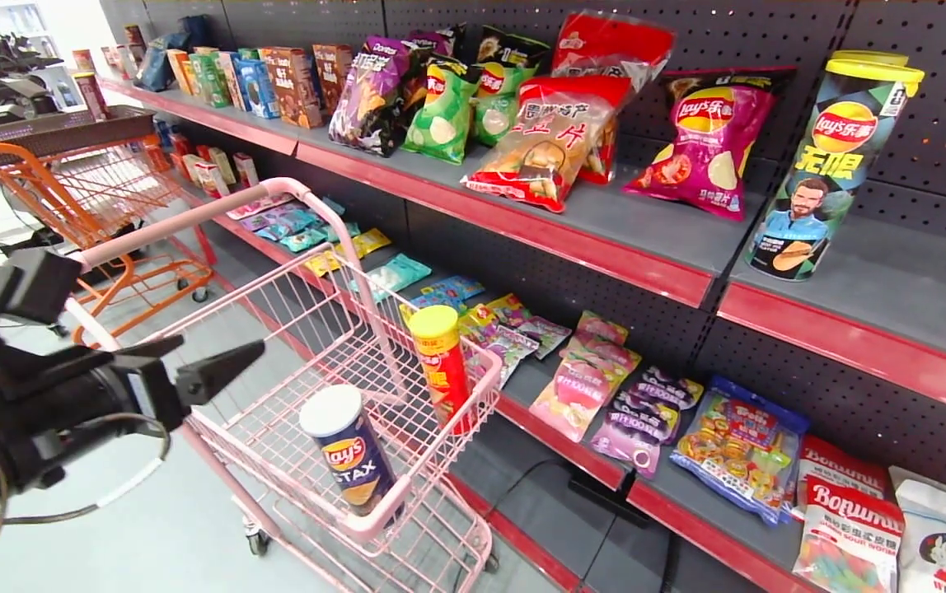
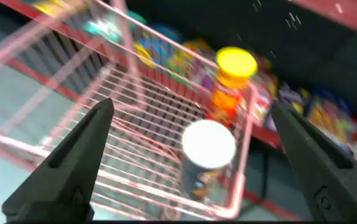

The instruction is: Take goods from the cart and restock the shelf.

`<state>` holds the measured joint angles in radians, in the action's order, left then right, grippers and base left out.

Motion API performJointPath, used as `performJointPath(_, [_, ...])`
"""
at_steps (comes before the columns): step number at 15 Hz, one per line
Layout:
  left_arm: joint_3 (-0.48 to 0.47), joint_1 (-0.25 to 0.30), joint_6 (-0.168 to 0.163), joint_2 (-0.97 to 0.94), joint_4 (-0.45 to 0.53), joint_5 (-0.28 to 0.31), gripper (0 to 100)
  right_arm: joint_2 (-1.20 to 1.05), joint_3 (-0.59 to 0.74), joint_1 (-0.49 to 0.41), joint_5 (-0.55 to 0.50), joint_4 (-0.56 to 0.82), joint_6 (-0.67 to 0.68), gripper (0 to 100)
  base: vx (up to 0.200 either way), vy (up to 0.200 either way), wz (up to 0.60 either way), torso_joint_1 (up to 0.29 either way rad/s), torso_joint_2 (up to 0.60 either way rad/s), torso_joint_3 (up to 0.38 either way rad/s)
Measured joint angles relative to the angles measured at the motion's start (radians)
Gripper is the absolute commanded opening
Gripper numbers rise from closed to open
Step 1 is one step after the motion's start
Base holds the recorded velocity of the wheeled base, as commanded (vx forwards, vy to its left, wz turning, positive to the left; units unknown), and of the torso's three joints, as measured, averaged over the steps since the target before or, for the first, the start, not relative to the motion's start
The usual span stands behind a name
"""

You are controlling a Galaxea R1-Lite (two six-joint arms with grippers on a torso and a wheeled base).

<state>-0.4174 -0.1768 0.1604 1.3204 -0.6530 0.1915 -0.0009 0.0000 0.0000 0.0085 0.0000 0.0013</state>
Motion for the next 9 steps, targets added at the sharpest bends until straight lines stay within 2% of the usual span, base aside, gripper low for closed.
performJointPath(1, [0.01,-0.042,0.0,0.048,-0.005,0.003,100,0.0,0.0,0.0,0.0,0.0,0.0,100,0.0,0.0,0.0,0.0,0.0,0.0])
performJointPath(3, [0.028,-0.089,0.0,0.139,-0.051,0.004,100,0.0,0.0,0.0,0.0,0.0,0.0,100,0.0,0.0,0.0,0.0,0.0,0.0])
performJointPath(6, [0.081,-0.11,-0.001,0.264,-0.207,0.001,100,0.0,0.0,0.0,0.0,0.0,0.0,100,0.0,0.0,0.0,0.0,0.0,0.0])
performJointPath(9, [0.131,-0.116,-0.001,0.357,-0.319,0.0,100,0.0,0.0,0.0,0.0,0.0,-0.001,100,0.0,0.0,0.0,0.0,0.0,0.0])
